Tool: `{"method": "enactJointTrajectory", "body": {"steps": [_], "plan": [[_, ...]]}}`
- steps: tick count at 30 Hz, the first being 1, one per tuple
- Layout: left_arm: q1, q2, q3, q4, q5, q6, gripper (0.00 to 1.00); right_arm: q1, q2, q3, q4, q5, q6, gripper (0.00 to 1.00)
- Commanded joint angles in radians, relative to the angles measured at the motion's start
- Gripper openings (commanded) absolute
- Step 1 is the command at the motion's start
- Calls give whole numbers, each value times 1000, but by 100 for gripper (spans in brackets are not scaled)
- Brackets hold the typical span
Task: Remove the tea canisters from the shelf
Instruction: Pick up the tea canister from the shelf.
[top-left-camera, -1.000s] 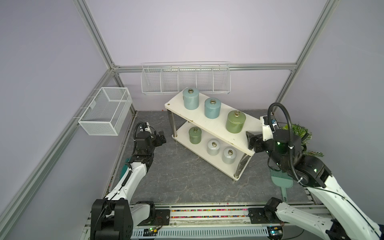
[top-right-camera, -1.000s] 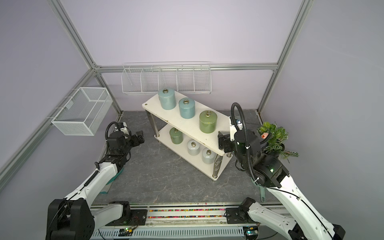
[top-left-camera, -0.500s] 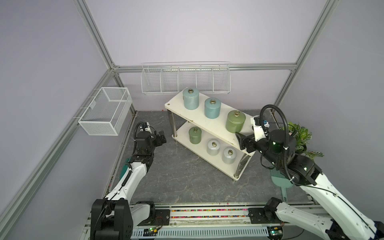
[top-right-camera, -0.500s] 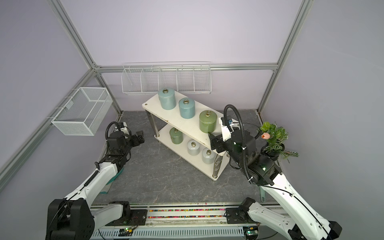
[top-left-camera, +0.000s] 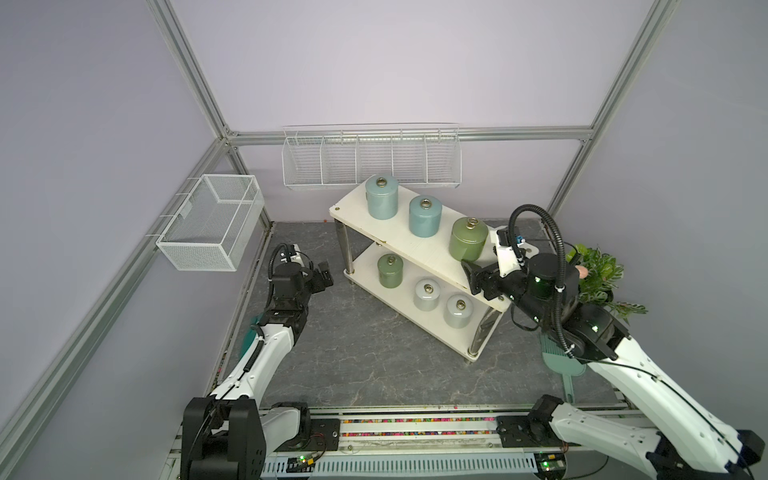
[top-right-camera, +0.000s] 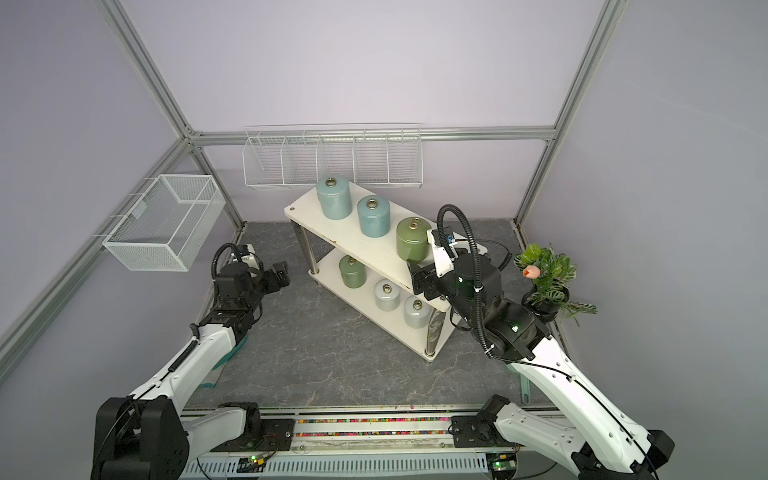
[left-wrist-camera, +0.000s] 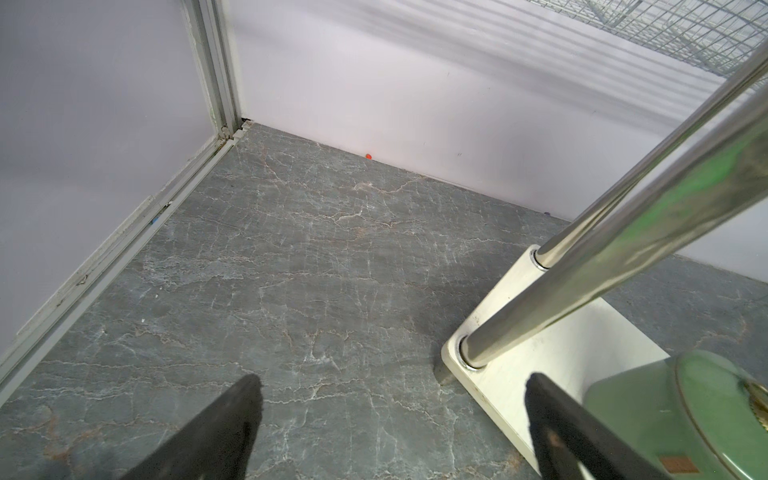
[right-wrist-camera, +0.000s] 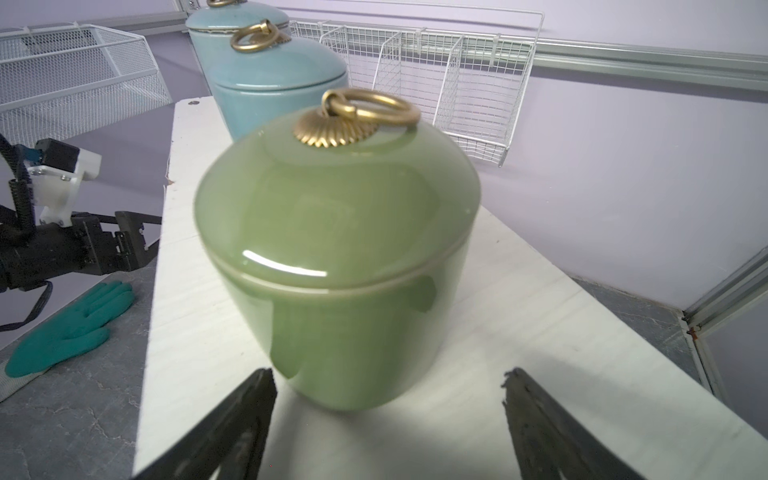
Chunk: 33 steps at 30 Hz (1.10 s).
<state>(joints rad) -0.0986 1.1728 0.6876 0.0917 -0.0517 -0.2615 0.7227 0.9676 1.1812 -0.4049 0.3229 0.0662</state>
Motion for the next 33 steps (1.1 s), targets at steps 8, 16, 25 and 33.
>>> {"method": "enactJointTrajectory", "body": {"steps": [8,16,25,33], "plan": [[-6,10,29,4,-5,-3,100,6,29,-23,115,-23,-26,89],[-6,3,29,4,-10,1,100,6,61,-27,215,-10,-60,89],[-6,3,30,5,-14,7,100,6,115,-47,289,4,-65,89],[-6,15,31,12,-16,10,100,6,111,-88,398,41,-69,89]]}}
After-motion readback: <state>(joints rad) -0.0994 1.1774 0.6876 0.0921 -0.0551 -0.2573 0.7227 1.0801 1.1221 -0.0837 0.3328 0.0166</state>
